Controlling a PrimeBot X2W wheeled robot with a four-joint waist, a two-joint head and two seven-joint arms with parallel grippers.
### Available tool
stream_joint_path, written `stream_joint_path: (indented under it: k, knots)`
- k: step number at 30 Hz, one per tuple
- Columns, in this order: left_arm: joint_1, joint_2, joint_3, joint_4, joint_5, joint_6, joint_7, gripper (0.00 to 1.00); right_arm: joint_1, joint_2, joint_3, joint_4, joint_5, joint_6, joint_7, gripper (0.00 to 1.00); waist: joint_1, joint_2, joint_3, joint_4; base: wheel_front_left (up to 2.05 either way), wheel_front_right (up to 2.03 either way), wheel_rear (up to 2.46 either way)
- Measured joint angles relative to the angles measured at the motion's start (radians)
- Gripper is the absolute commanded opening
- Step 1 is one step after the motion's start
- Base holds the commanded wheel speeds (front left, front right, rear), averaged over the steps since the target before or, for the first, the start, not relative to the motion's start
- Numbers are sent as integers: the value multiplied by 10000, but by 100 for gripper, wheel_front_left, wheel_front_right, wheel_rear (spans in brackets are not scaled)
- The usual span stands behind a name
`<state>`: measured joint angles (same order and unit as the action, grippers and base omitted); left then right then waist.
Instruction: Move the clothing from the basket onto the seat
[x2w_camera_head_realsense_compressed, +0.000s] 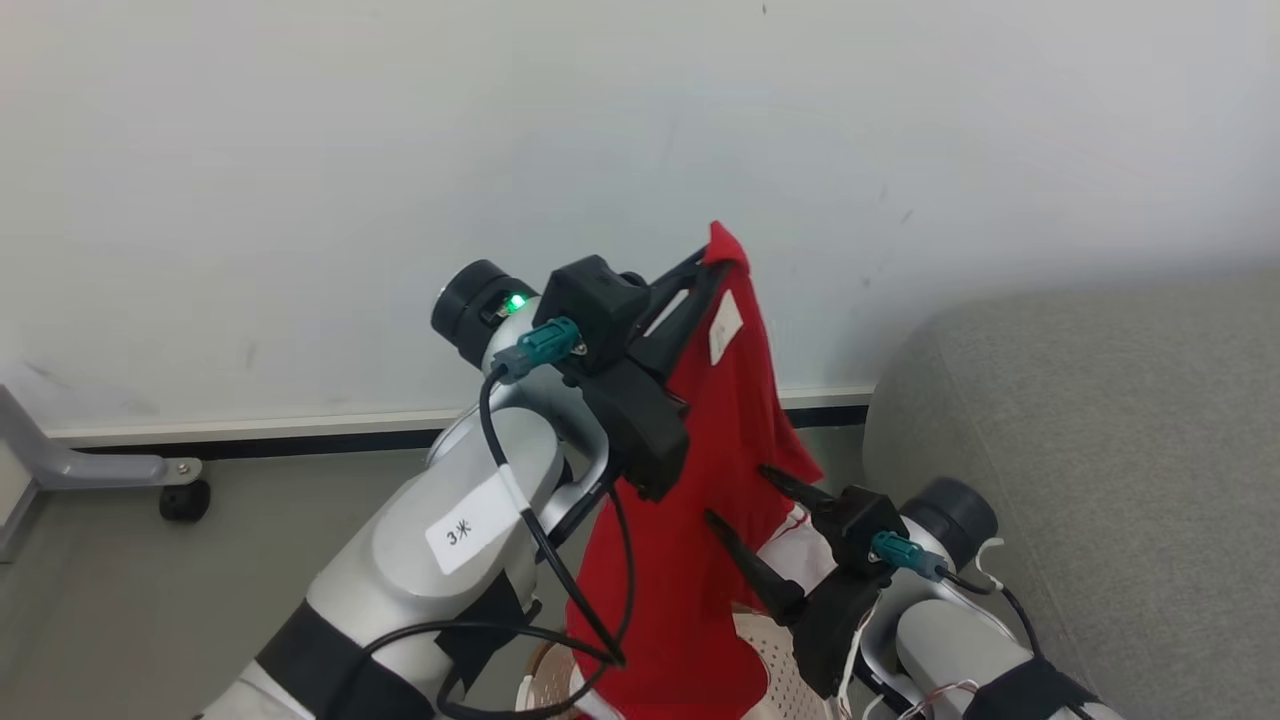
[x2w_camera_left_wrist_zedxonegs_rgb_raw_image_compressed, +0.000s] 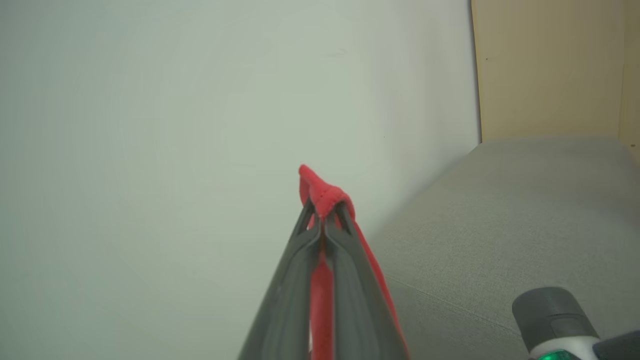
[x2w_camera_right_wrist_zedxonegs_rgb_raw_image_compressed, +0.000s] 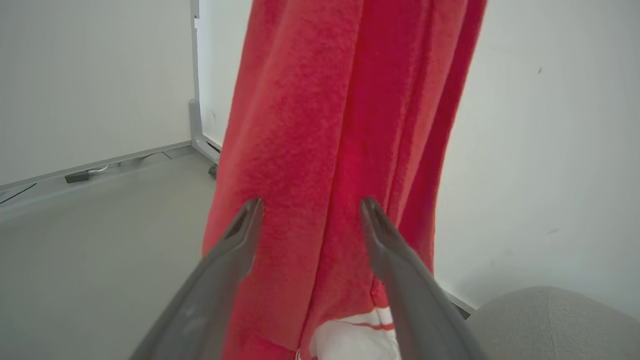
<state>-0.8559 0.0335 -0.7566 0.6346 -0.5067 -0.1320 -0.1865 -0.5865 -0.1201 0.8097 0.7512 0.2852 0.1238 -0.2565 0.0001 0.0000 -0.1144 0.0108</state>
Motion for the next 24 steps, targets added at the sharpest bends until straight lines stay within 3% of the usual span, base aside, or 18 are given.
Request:
stream_joint_path:
  k: [11,12,13,14,16,17,18,24]
  knots:
    - [-54,31,-644,-554,-554,79,278,0,-994,224,1515,671,1028,8,-2,100,0,0,104,338,0,0,0]
    - [-65,25,-669,-575,-571,100,293,0,-1053,236,1615,784,1080,8,-2,81,0,0,119,364,0,0,0]
    - [-75,25,-671,-575,-571,107,322,0,-1105,253,1745,892,1129,8,-2,69,0,0,136,382,0,0,0]
    - [-82,31,-685,-581,-587,140,349,0,-1158,276,1866,997,1162,8,-2,49,0,0,150,396,0,0,0]
    - [-123,31,-748,-594,-642,188,368,0,-1231,349,2063,1187,1216,8,-2,28,0,0,176,421,0,0,0]
    - [-146,33,-773,-600,-644,192,368,0,-1244,387,2130,1281,1267,8,0,8,0,0,187,432,0,0,0]
    - [-170,33,-798,-602,-654,213,385,0,-1251,430,2161,1338,1354,8,0,0,0,0,197,440,0,0,0]
    - [-191,21,-779,-430,-901,282,441,0,-1408,466,2336,1390,1762,8,0,0,0,0,243,441,0,0,0]
